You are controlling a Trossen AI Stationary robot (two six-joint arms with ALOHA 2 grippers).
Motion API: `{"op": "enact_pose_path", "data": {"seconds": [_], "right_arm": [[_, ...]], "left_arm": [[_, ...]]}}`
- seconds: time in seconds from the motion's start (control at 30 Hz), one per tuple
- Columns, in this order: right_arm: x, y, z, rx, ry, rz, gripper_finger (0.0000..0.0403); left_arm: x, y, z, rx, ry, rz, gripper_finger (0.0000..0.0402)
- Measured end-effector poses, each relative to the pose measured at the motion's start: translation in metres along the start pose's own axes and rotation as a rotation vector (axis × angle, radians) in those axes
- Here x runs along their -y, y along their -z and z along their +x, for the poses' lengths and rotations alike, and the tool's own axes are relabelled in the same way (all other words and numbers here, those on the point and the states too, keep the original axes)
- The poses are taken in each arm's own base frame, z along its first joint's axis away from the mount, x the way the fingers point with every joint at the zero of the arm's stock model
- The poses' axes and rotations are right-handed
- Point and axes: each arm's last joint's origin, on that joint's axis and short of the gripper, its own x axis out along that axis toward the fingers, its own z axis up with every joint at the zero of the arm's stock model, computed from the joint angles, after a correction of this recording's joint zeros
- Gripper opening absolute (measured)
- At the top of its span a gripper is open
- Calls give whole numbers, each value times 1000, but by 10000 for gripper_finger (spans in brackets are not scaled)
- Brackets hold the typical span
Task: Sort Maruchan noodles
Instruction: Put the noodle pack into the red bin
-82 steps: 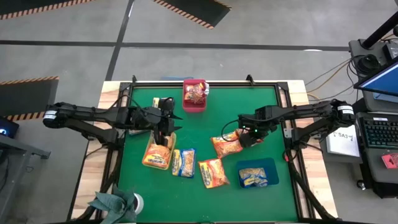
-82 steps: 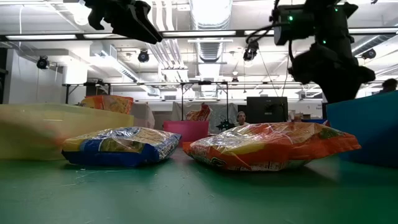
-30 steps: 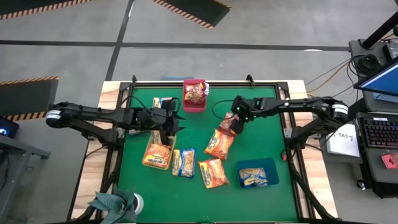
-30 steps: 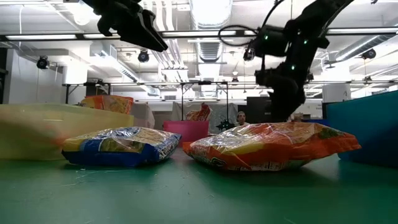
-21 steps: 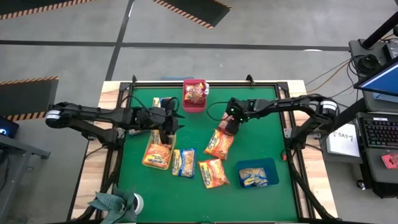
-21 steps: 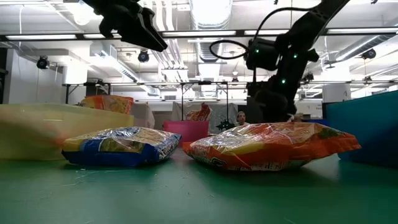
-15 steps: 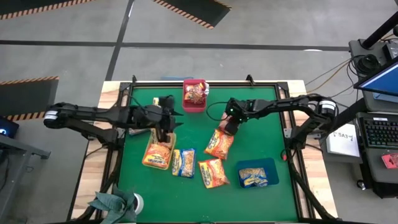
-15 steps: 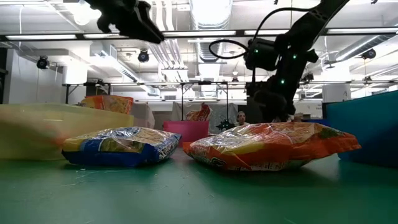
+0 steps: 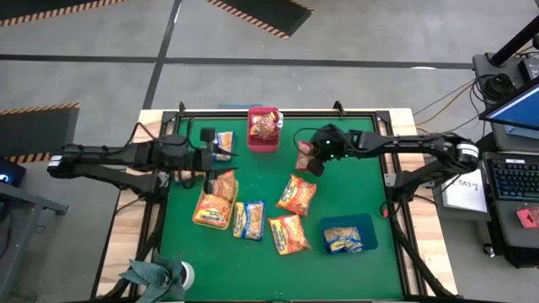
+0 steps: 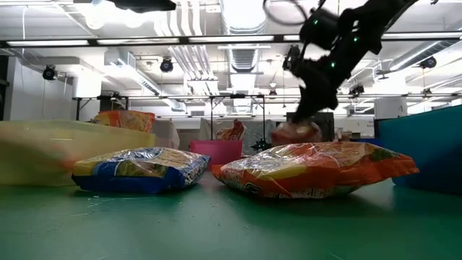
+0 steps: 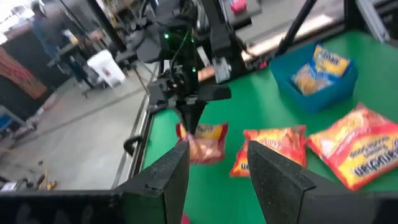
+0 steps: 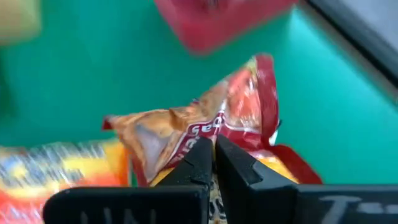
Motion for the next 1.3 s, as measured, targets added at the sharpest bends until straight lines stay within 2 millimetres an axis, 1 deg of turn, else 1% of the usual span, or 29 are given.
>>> {"op": "enact_pose_path", "data": {"seconds": [0.1, 0.2, 0.33, 0.4, 0.47, 0.57, 0.7, 0.83, 0.97, 1.07, 1.3], "right_arm": [[-1, -4, -6, 131, -26, 13, 8], [-1, -9, -6, 286, -53, 29, 8], [-4, -24, -6, 518, -97, 69, 8], [-4, -28, -4, 572, -115, 120, 8], [-5, -29, -2, 589, -135, 171, 8], [-5, -27, 3, 563, -143, 217, 8], [-7, -17, 17, 454, -131, 227, 8], [-9, -7, 29, 360, -122, 259, 9], [-8, 4, 37, 250, -93, 298, 9], [-7, 10, 39, 184, -67, 301, 9], [-5, 14, 41, 160, -8, 302, 9]], "left_arm": [[4, 9, -5, 68, -32, -12, 145], [6, 17, -10, 141, -67, -21, 145], [7, 22, -18, 233, -114, -16, 145], [8, 24, -21, 250, -121, -25, 145], [10, 27, -22, 248, -115, -59, 145], [14, 37, -19, 223, -97, -110, 145], [21, 49, -13, 180, -71, -173, 145], [26, 57, -4, 170, -65, -193, 146], [28, 60, 3, 160, -61, -206, 146], [29, 61, 9, 138, -53, -210, 146], [32, 64, 21, 110, -44, -205, 146]]}}
